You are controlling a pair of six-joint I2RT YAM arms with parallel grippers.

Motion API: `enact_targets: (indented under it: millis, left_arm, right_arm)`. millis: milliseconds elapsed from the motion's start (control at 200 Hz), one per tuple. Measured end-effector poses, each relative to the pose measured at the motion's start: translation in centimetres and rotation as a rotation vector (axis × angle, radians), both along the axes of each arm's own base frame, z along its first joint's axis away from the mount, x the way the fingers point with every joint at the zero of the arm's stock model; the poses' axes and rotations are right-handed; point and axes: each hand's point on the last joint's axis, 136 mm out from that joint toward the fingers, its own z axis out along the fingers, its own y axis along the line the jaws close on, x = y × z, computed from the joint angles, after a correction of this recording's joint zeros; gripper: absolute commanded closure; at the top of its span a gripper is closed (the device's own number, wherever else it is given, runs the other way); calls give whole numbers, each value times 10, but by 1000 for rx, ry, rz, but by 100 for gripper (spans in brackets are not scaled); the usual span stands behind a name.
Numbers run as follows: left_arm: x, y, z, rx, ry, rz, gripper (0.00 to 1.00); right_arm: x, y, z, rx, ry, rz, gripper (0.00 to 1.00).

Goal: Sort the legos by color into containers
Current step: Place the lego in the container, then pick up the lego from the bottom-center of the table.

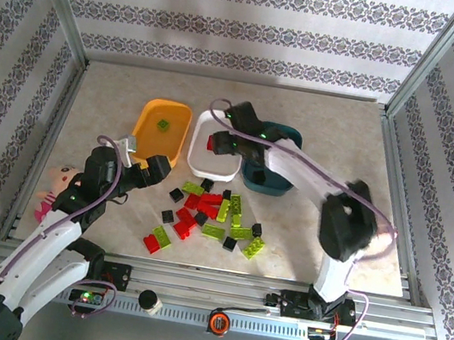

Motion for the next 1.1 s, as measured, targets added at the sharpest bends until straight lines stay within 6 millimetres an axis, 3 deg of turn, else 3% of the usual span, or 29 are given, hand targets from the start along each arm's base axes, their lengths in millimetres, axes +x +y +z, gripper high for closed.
enact_targets:
  millis: [80, 155, 215, 345, 415, 545, 1099]
  left_arm:
    - [-3, 1, -2, -4, -6, 1, 0]
    - [-5, 1, -8, -8, 3, 4, 0]
    - [-7, 2, -16, -12, 20, 7, 0]
    - [-10, 1, -27, -18, 47, 5, 0]
    - [-10, 0, -28, -21, 46, 2, 0]
    - [-10, 0, -30, -23, 50, -3, 0]
    - [-12, 0, -38, -18, 69, -2, 0]
  right_arm:
    - [-36, -21, 17, 48, -23, -15, 32]
    - [-69, -37, 9, 67, -10, -27, 32]
    - [-94, -50, -14, 58, 33, -43, 32]
    - [-142, -82, -85, -28, 190, -96, 33]
    - [-158, -97, -108, -70, 246, -122, 34]
    - [-164, -104, -117, -77, 267, -156, 38]
    - [-177, -104, -131, -63, 314, -150, 57]
